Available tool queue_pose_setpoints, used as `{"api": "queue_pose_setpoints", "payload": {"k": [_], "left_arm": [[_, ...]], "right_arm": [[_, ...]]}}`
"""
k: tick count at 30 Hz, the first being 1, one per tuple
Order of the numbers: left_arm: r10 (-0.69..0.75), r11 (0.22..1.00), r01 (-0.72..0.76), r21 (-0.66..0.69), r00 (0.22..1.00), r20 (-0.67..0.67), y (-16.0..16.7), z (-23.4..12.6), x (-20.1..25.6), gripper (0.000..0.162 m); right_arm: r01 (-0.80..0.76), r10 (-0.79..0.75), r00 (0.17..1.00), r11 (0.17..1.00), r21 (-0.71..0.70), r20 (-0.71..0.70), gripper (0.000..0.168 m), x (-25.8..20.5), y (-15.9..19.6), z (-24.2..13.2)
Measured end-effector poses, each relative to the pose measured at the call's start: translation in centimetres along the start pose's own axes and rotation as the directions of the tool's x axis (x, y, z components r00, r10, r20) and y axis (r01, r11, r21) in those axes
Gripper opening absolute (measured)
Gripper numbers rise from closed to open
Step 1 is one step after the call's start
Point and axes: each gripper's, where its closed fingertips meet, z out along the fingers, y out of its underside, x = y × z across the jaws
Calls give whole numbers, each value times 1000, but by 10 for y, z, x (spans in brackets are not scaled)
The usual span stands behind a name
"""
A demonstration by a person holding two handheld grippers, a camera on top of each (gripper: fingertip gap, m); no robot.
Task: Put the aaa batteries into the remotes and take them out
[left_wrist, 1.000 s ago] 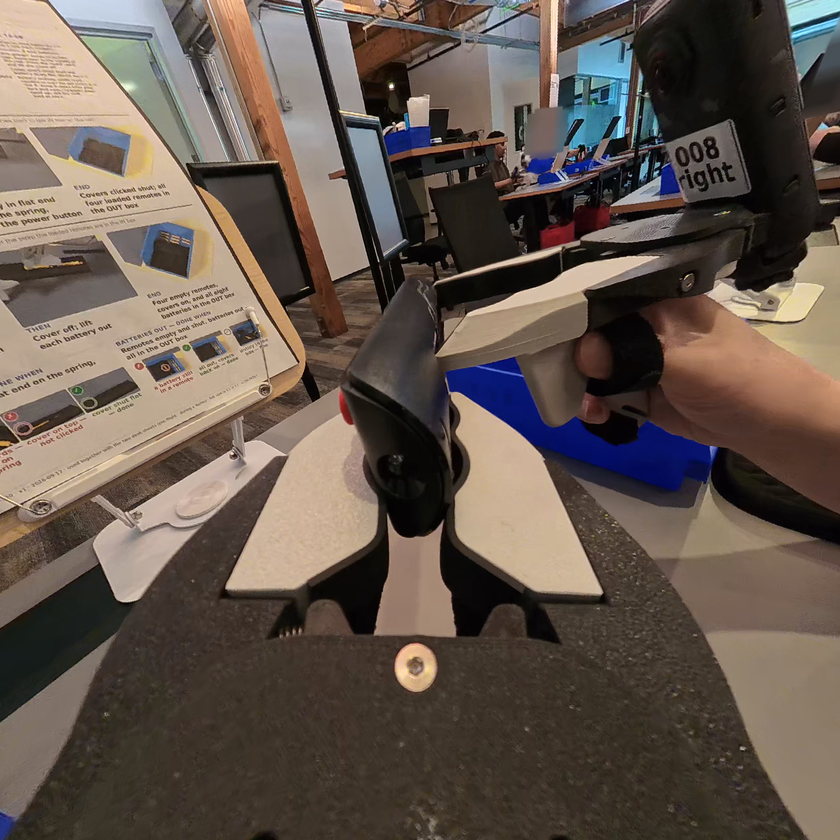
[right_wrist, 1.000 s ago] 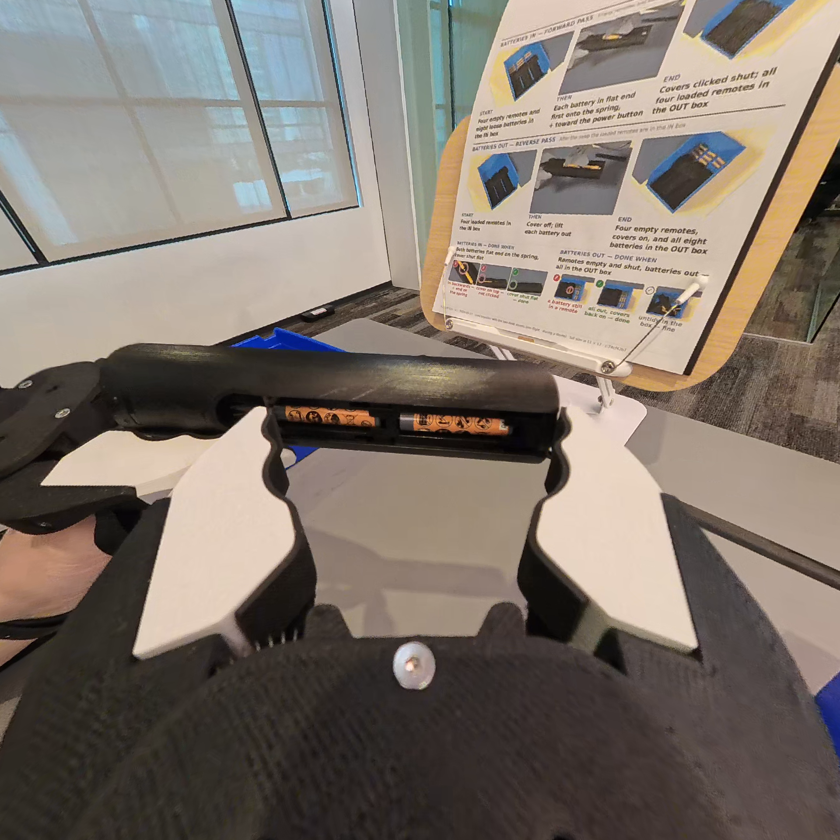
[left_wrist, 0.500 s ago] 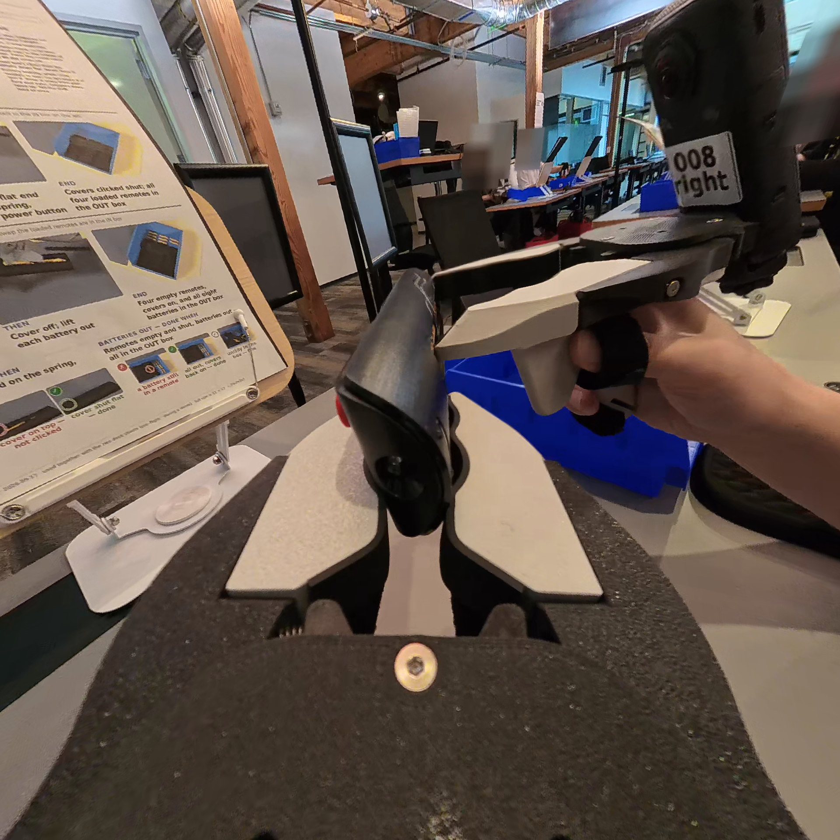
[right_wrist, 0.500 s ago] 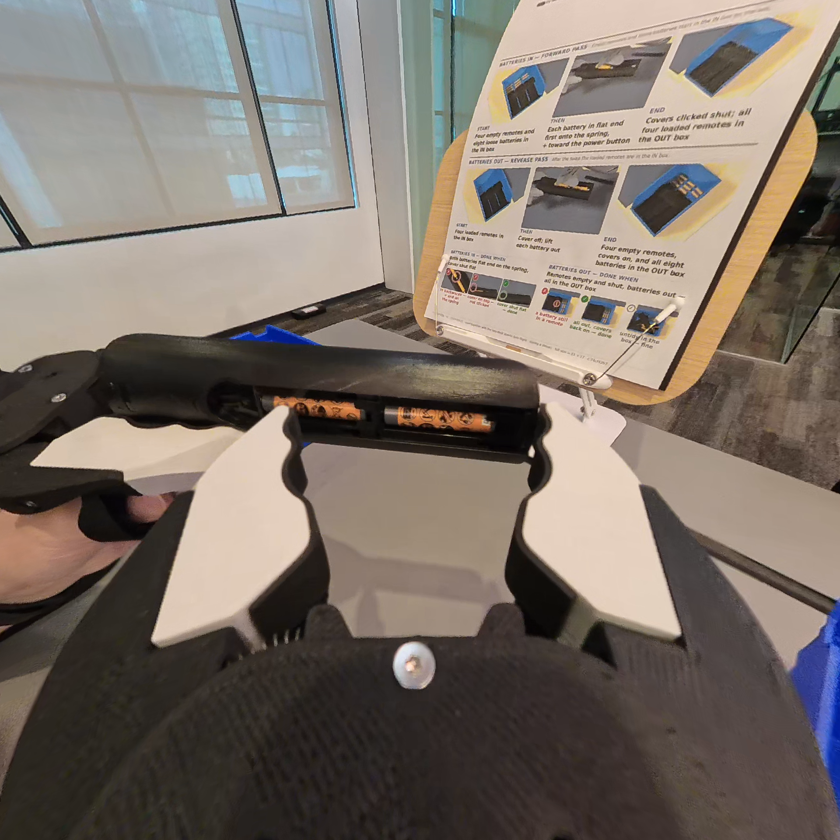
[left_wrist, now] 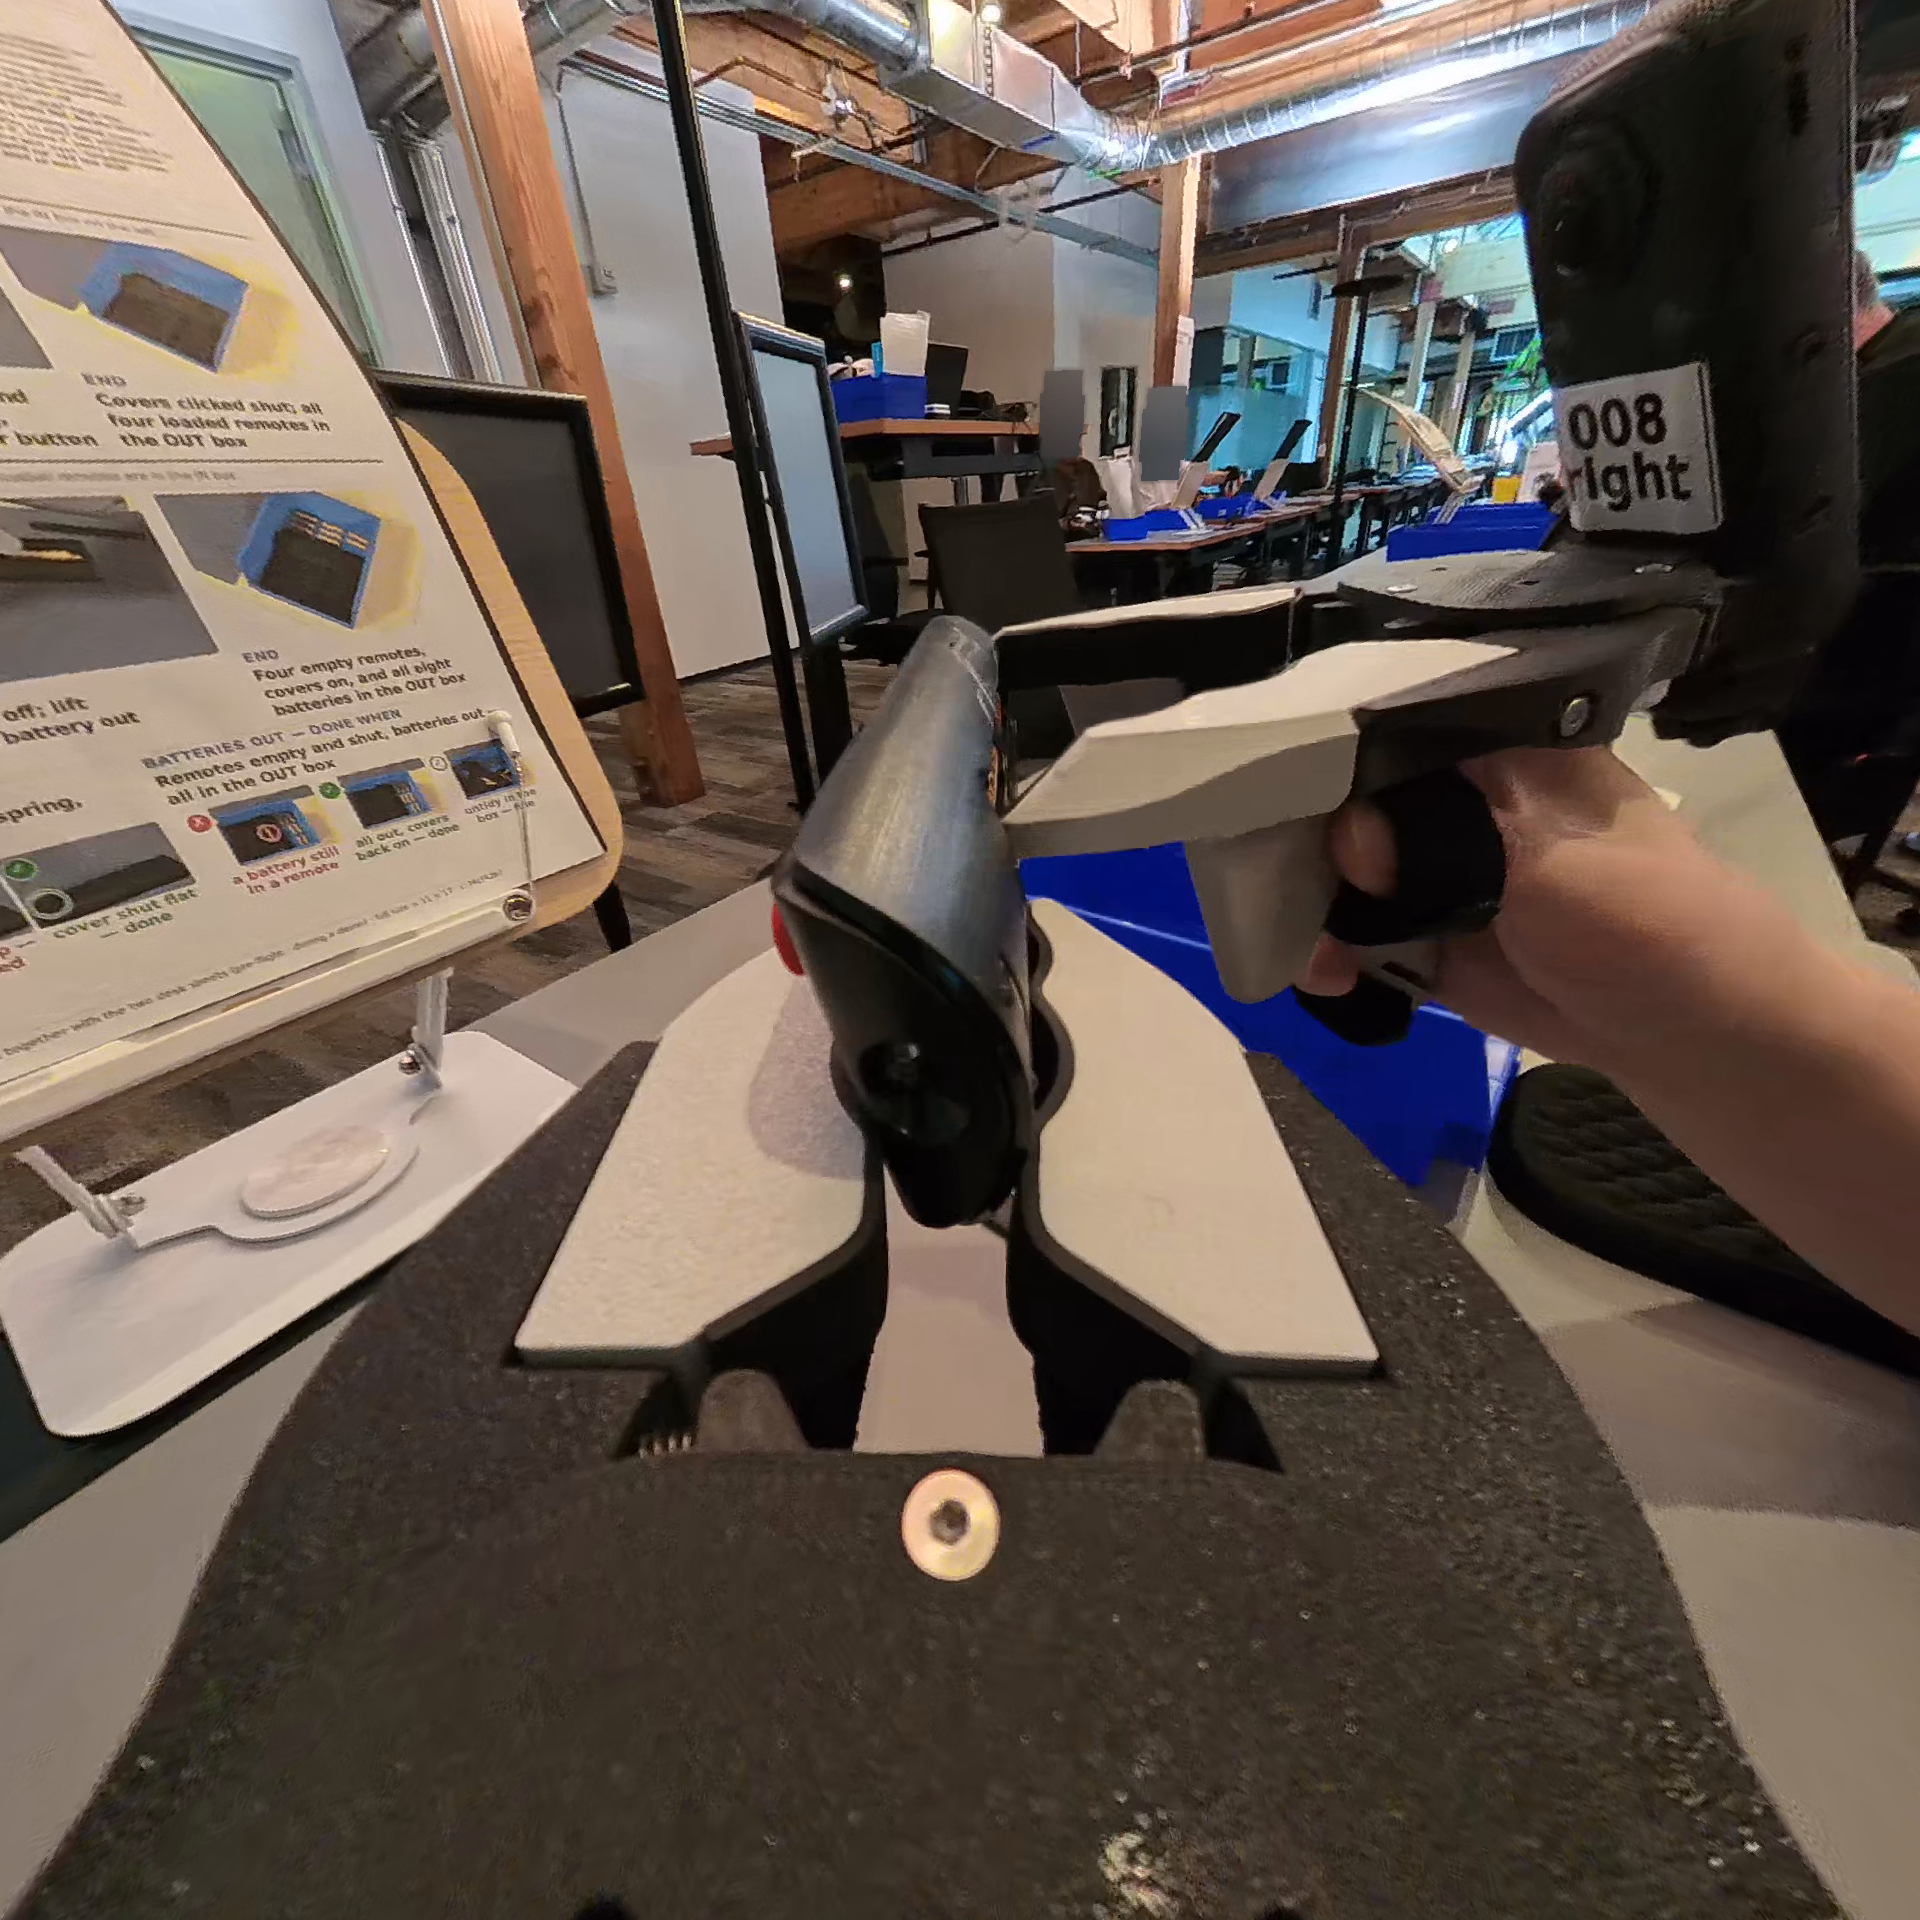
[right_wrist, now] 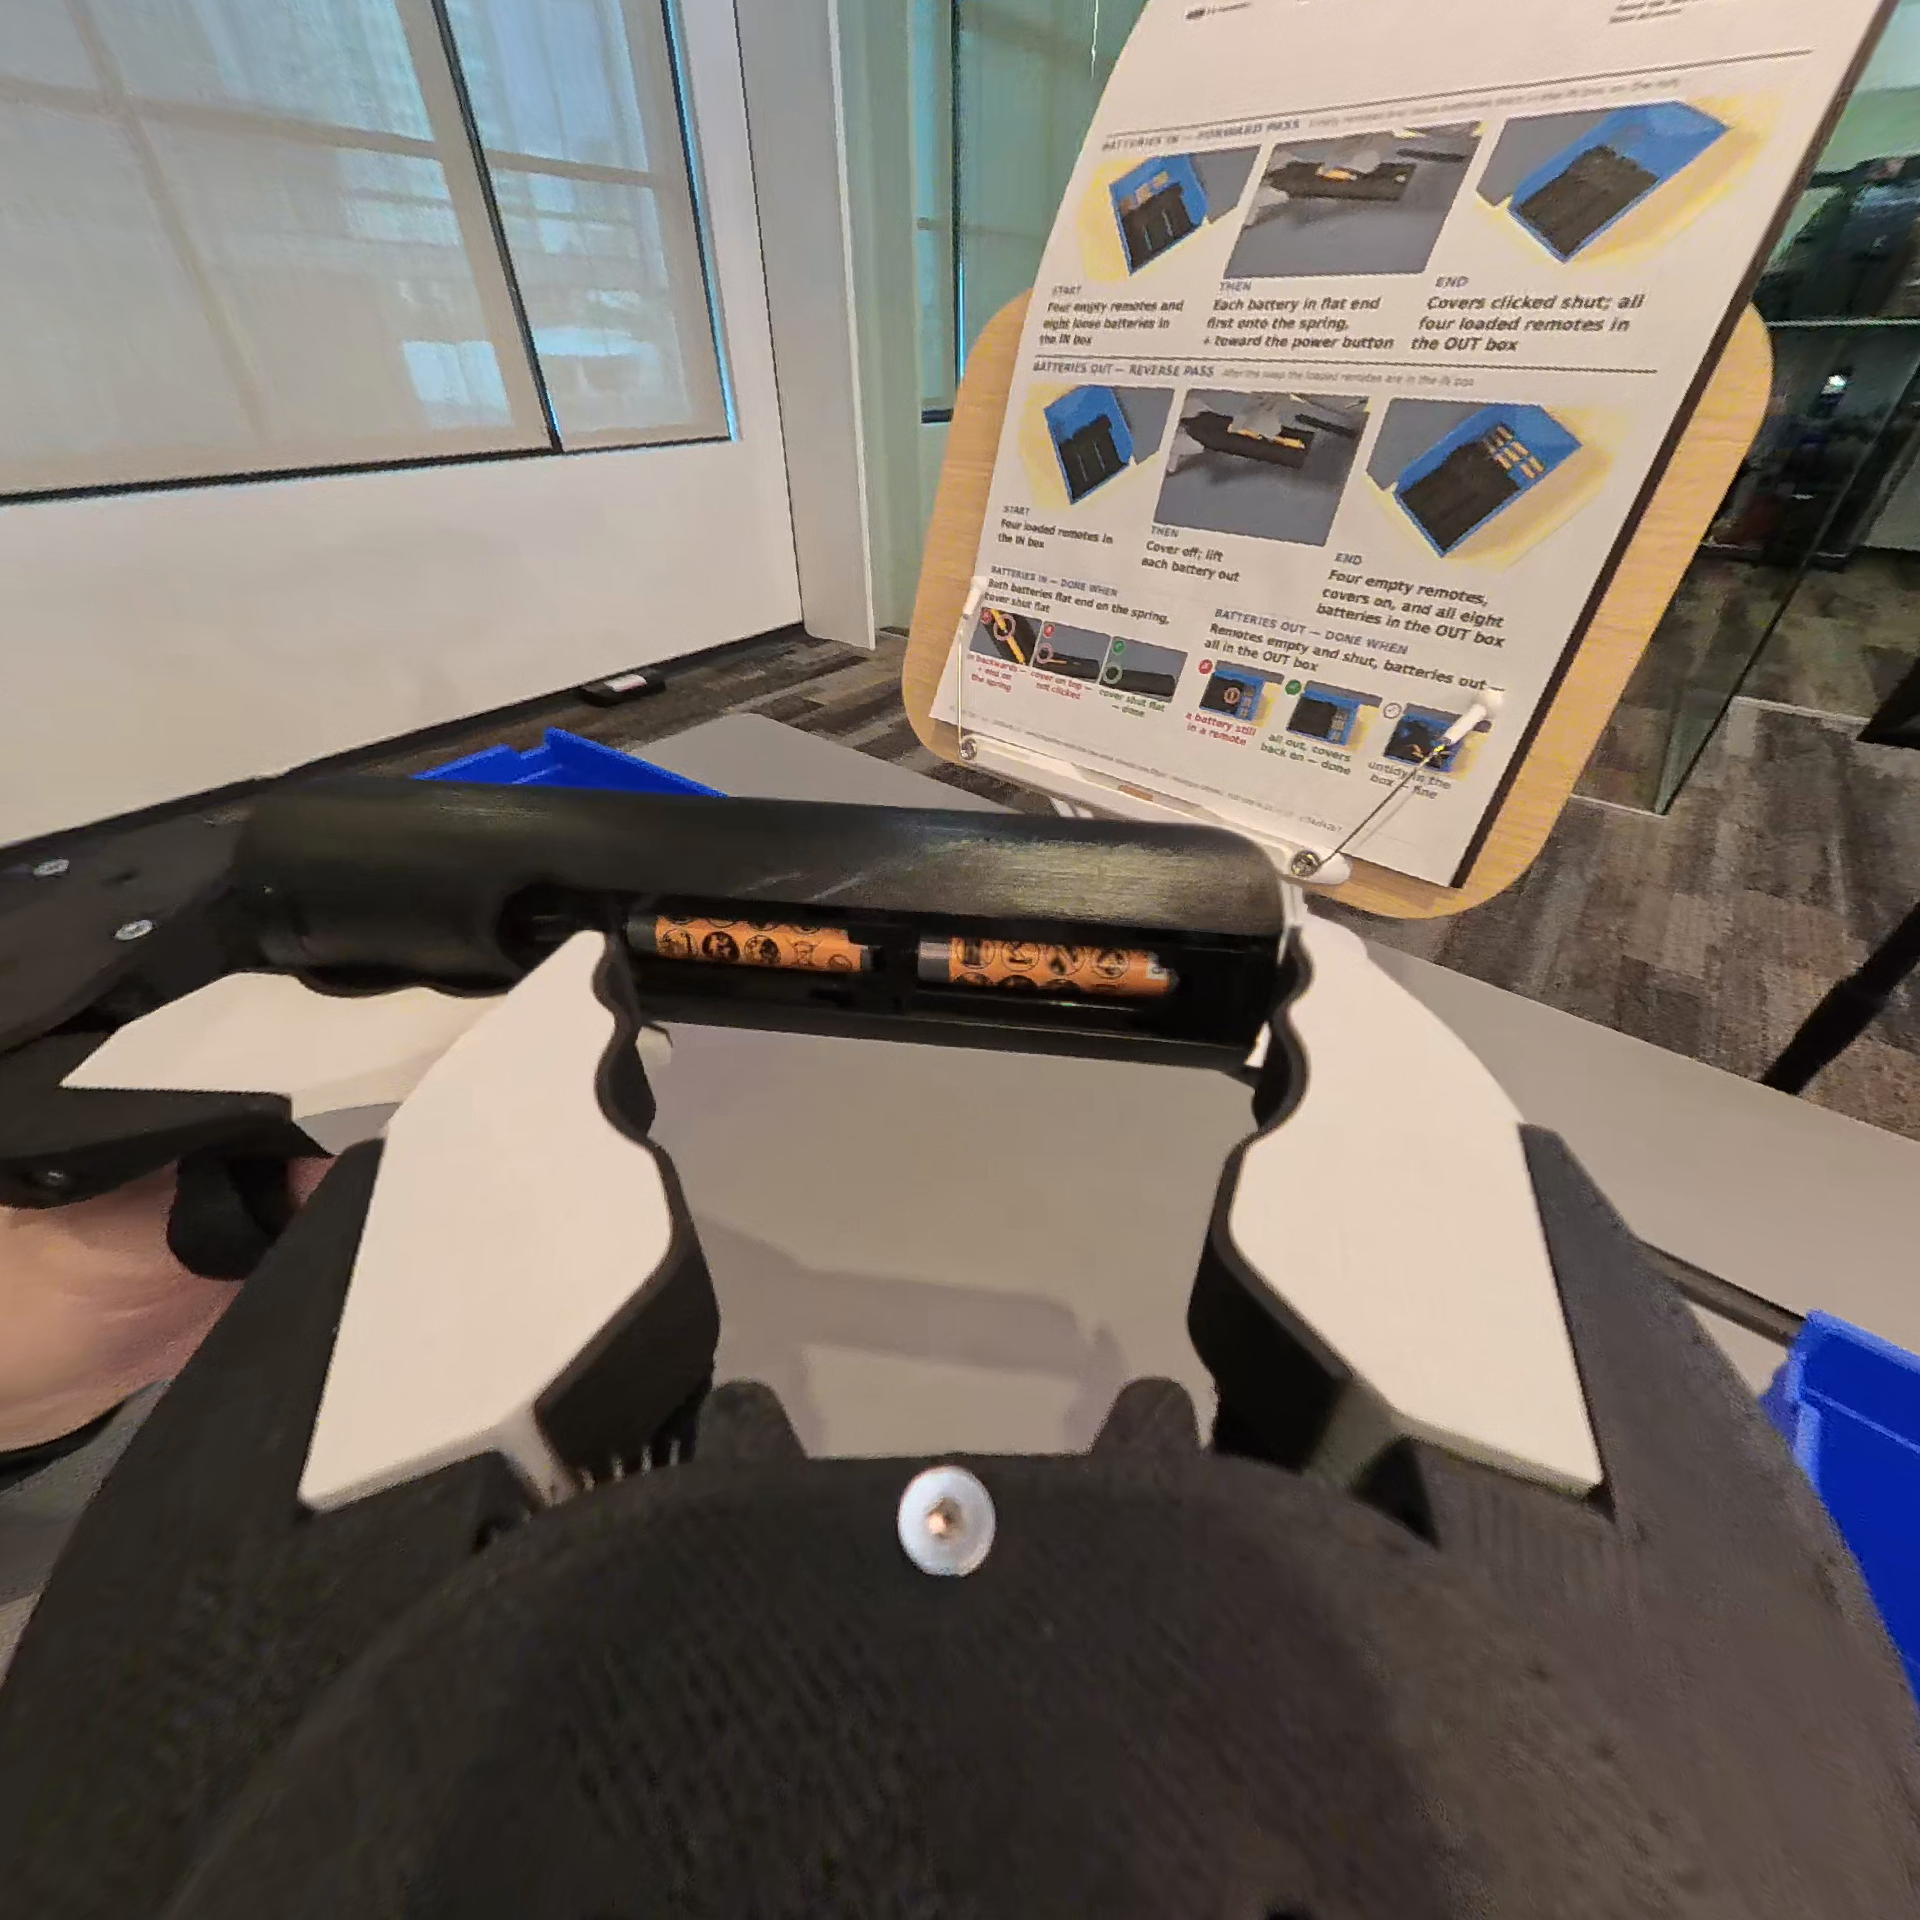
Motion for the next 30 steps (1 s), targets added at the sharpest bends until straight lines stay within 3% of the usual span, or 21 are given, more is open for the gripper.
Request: {"api": "queue_pose_setpoints", "payload": {"k": [16,30], "left_arm": [[189,970,-193,149,981,38,-29,-13,17,22],[238,956,-241,167,970,43,-33,-16,21,22]], "right_arm": [[174,-176,984,976,131,2,114,-19,-34,-22],[188,-190,982,973,130,-3,114,-21,-38,-27]]}}
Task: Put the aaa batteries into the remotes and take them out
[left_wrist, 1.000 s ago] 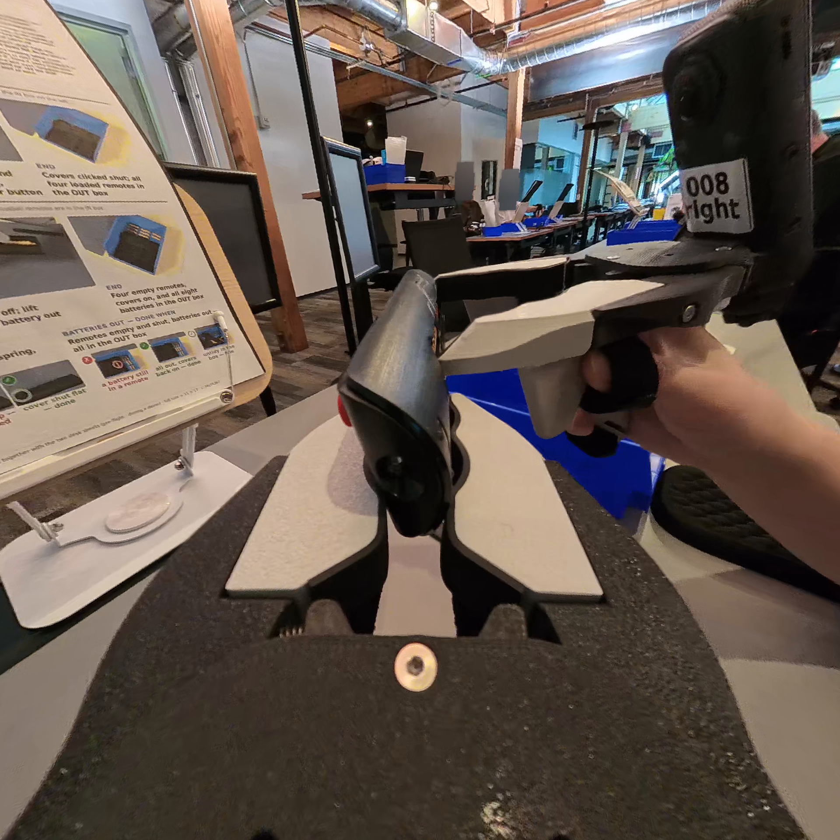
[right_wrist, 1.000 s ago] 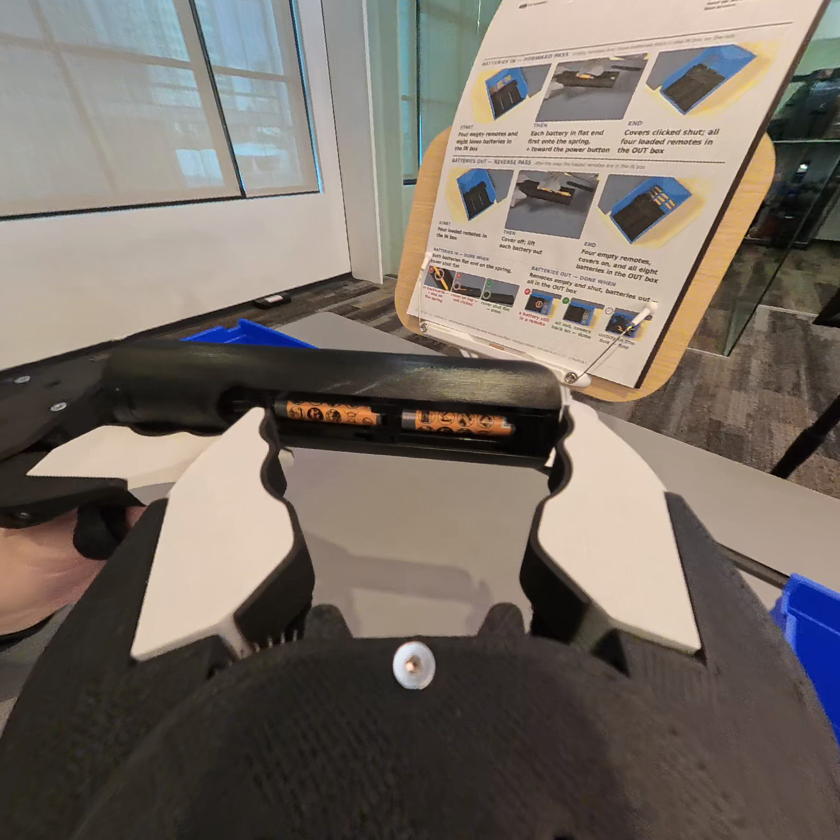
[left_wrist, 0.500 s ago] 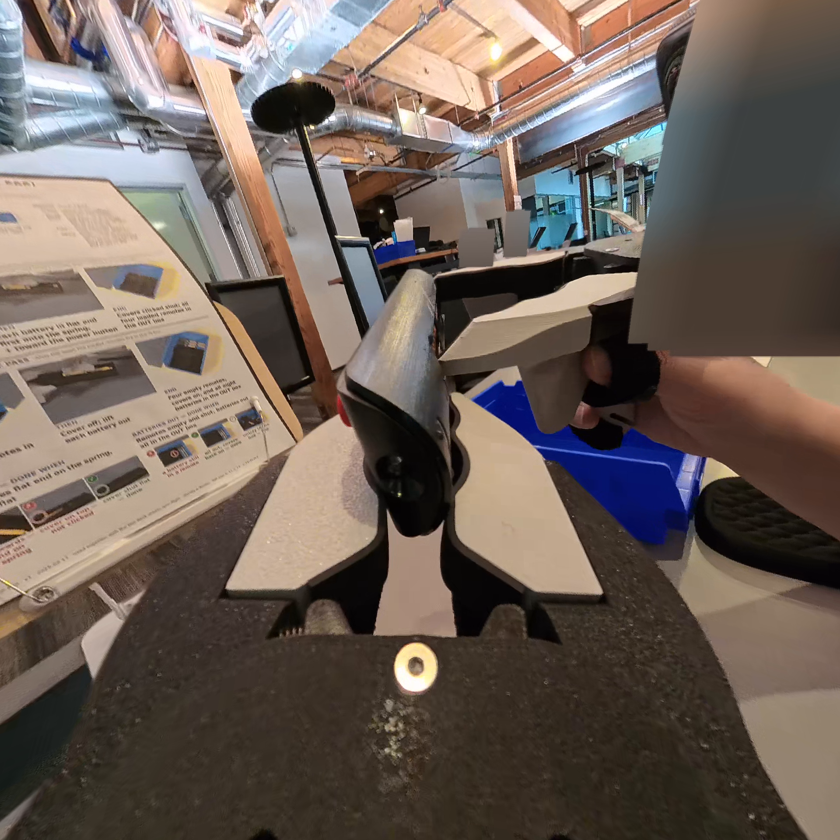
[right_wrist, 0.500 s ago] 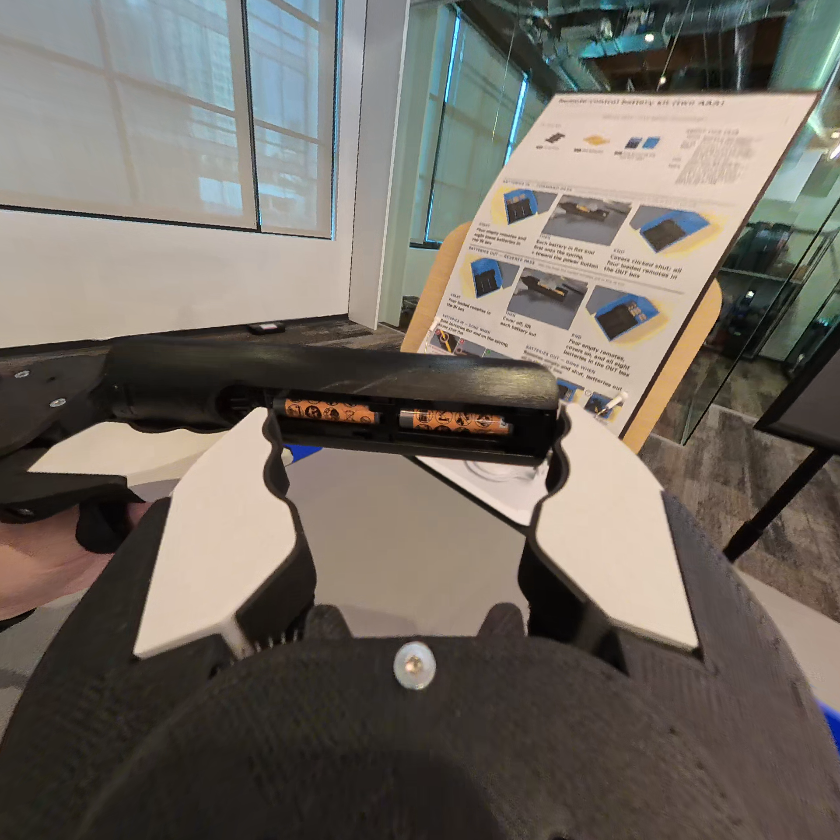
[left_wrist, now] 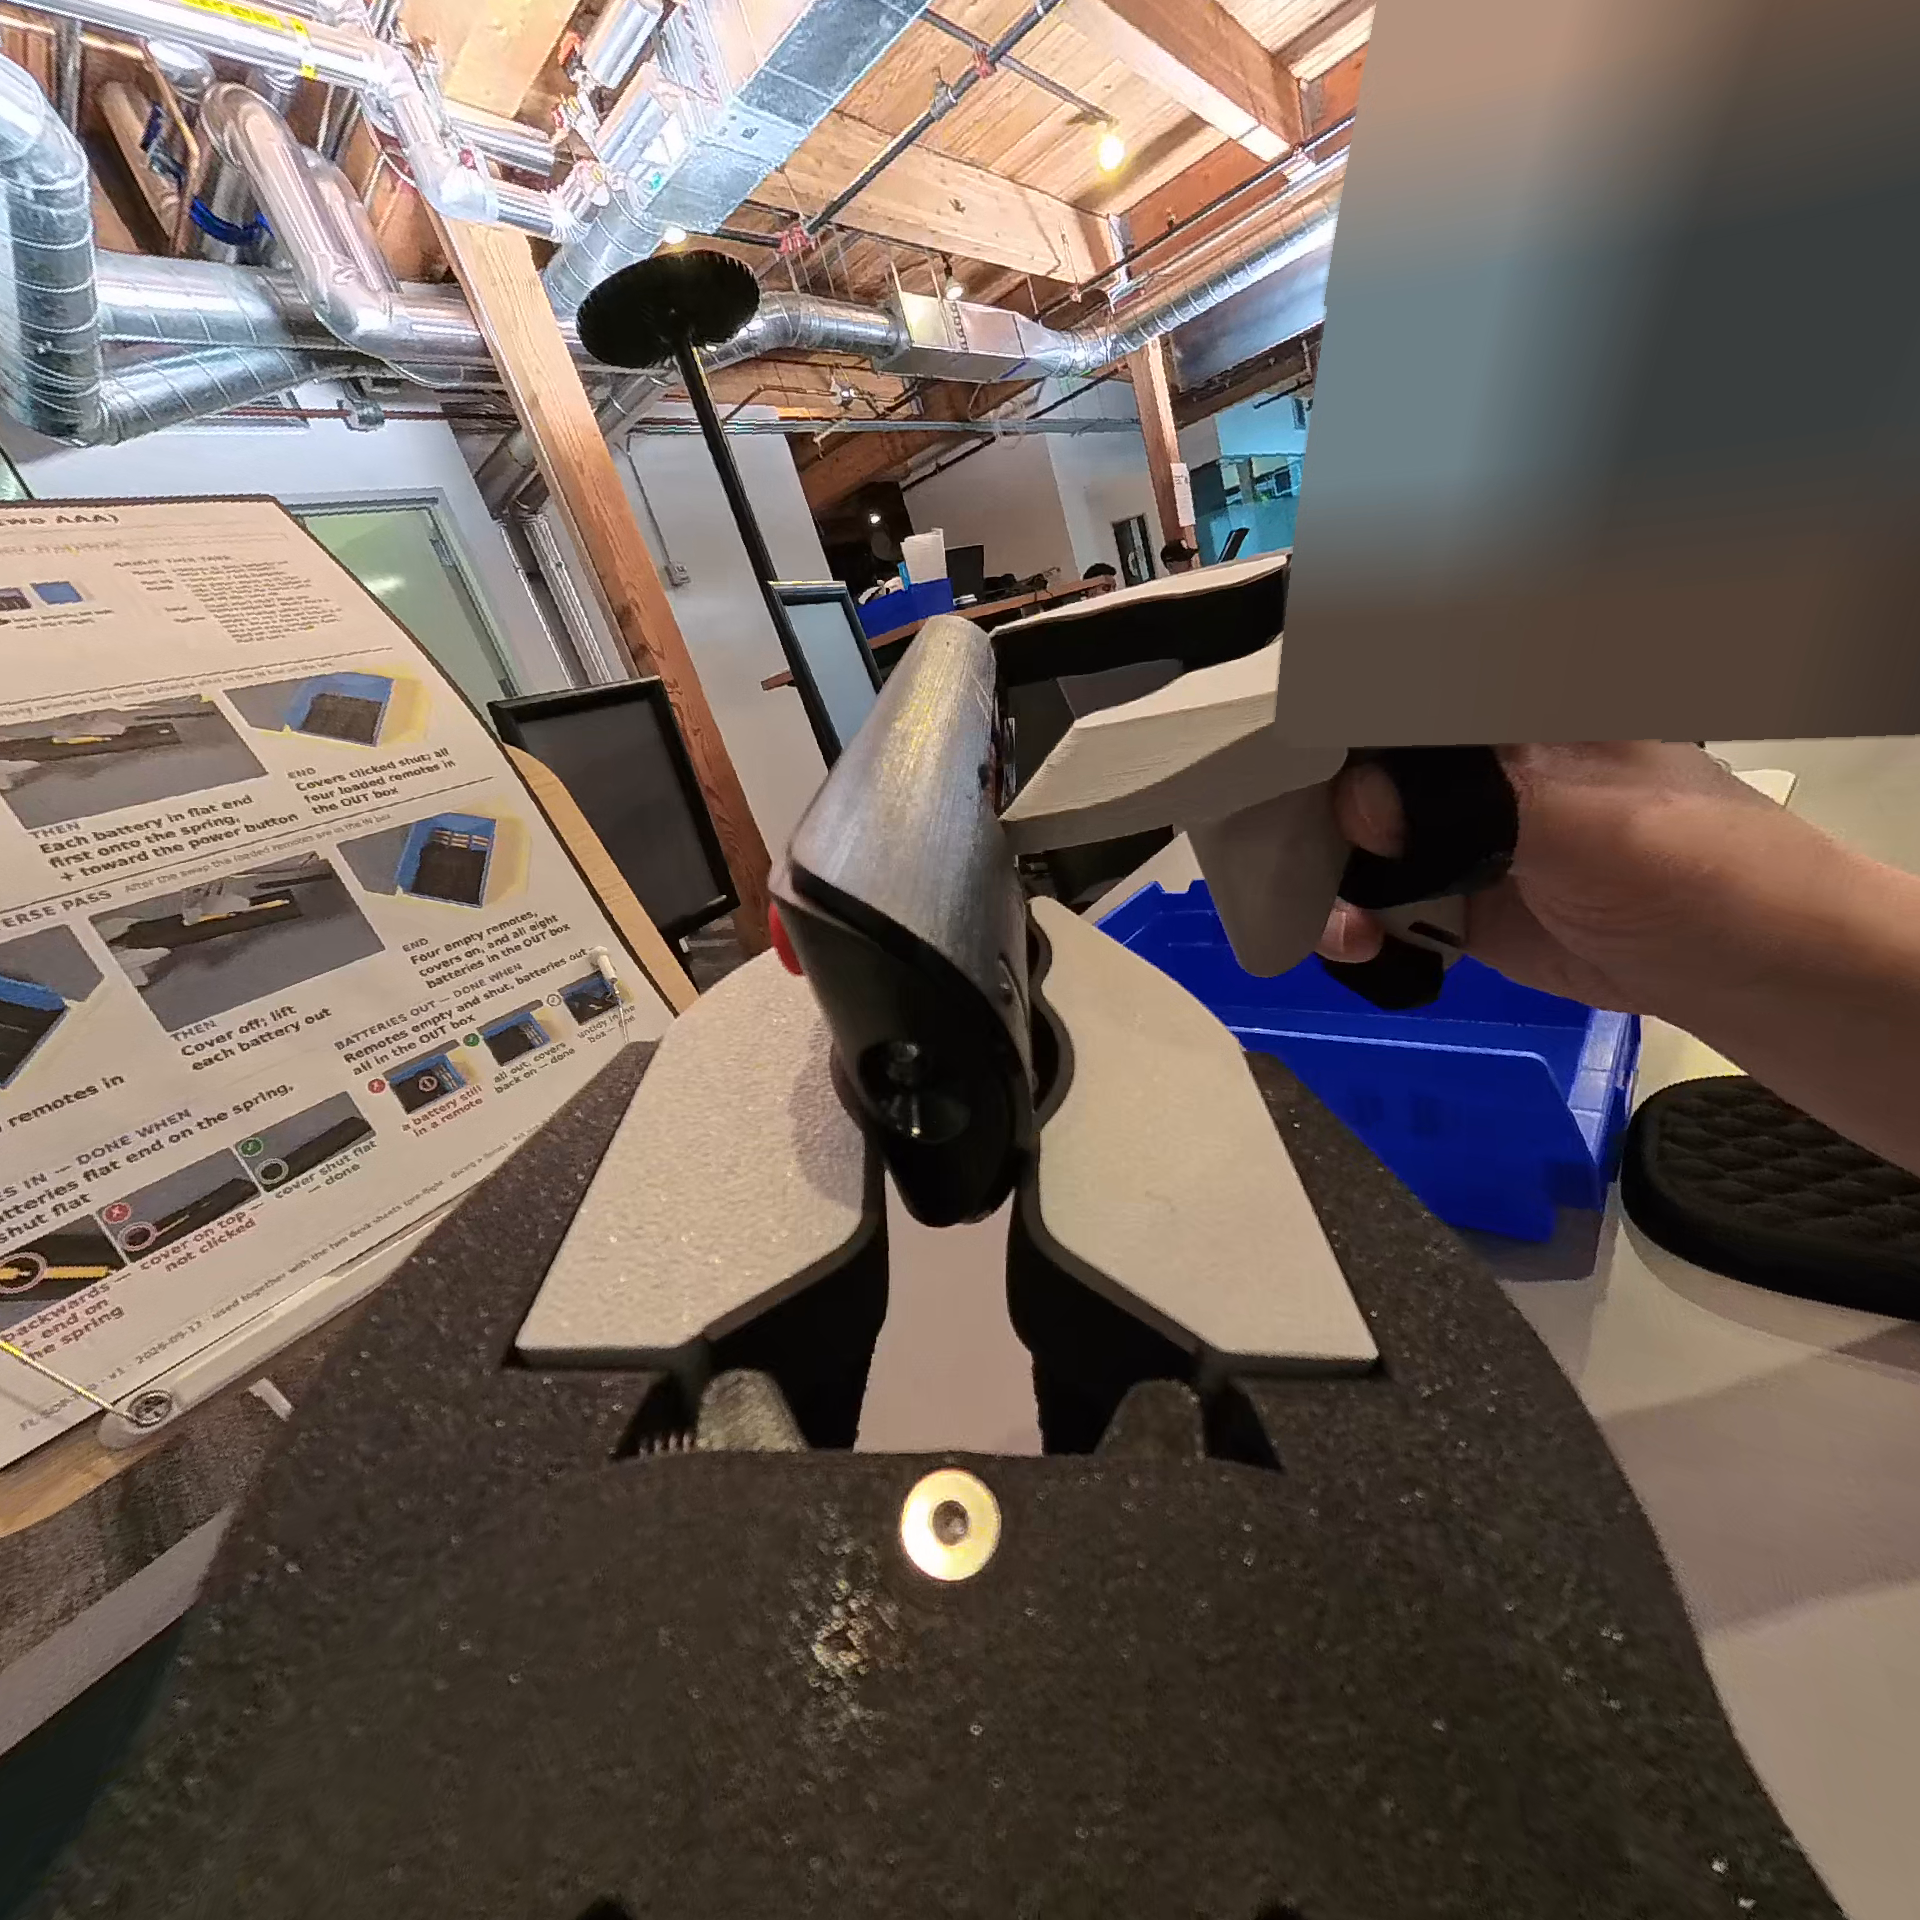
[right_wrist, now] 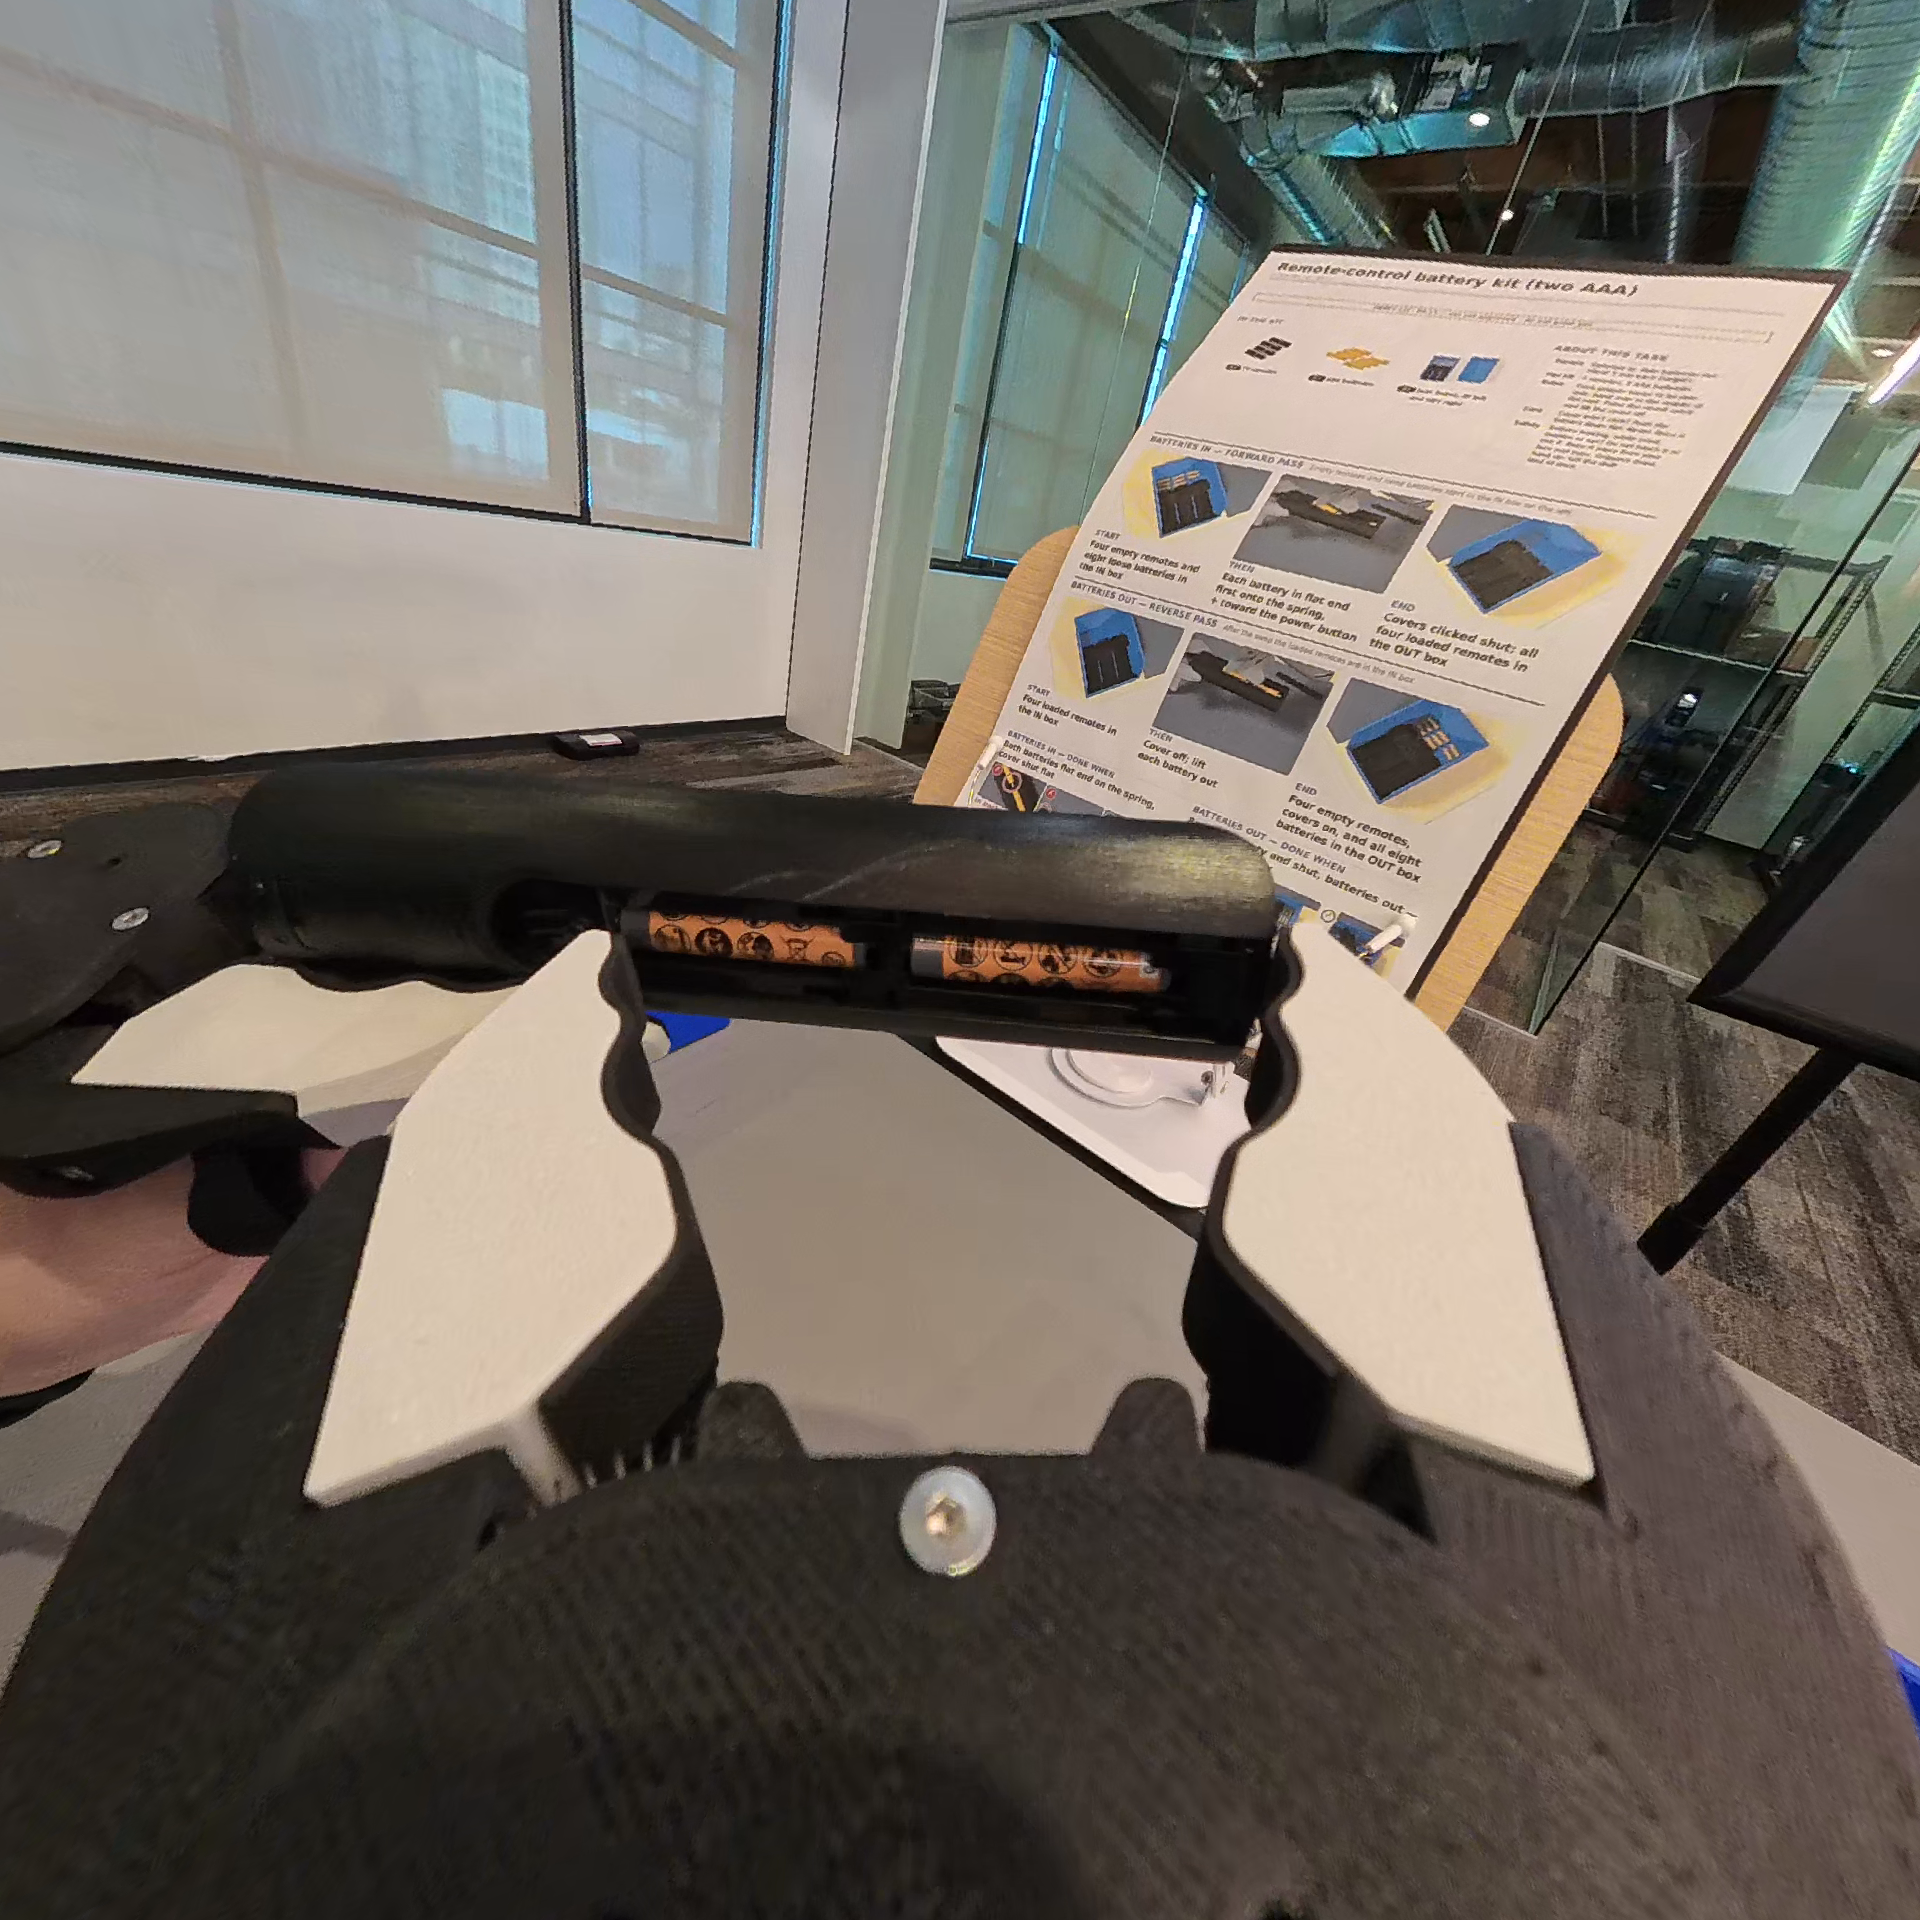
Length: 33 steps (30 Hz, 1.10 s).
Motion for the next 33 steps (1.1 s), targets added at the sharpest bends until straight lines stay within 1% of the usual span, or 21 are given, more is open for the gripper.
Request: {"api": "queue_pose_setpoints", "payload": {"k": [12,17,29,33], "left_arm": [[28,1000,-28,-3,1000,3,0,0,3,22],[28,999,-28,-21,1000,-3,4,2,4,22],[-43,999,42,-28,999,-17,8,3,5,22],[-83,996,82,-32,996,-18,8,3,4,22]], "right_arm": [[3,-3,1000,1000,0,-3,114,0,0,-3],[-14,15,1000,999,-36,5,114,2,5,-3],[-8,8,1000,999,-37,-16,113,5,6,-3],[2,-3,1000,1000,-13,-26,112,5,5,-3]]}}
